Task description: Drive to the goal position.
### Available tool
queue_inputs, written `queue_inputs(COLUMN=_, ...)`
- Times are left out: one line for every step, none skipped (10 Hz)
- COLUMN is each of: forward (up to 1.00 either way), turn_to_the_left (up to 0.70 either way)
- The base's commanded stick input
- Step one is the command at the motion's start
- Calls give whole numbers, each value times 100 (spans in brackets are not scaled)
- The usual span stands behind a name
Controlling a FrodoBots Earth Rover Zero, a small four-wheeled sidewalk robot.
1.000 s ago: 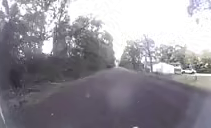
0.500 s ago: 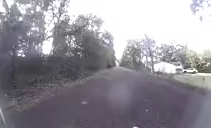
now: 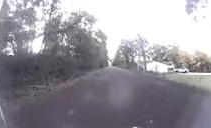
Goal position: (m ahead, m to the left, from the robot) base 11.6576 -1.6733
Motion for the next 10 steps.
queue_inputs(forward=70, turn_to_the_left=0)
queue_inputs(forward=70, turn_to_the_left=0)
queue_inputs(forward=70, turn_to_the_left=0)
queue_inputs(forward=70, turn_to_the_left=0)
queue_inputs(forward=70, turn_to_the_left=0)
queue_inputs(forward=70, turn_to_the_left=0)
queue_inputs(forward=70, turn_to_the_left=0)
queue_inputs(forward=70, turn_to_the_left=22)
queue_inputs(forward=70, turn_to_the_left=22)
queue_inputs(forward=70, turn_to_the_left=7)
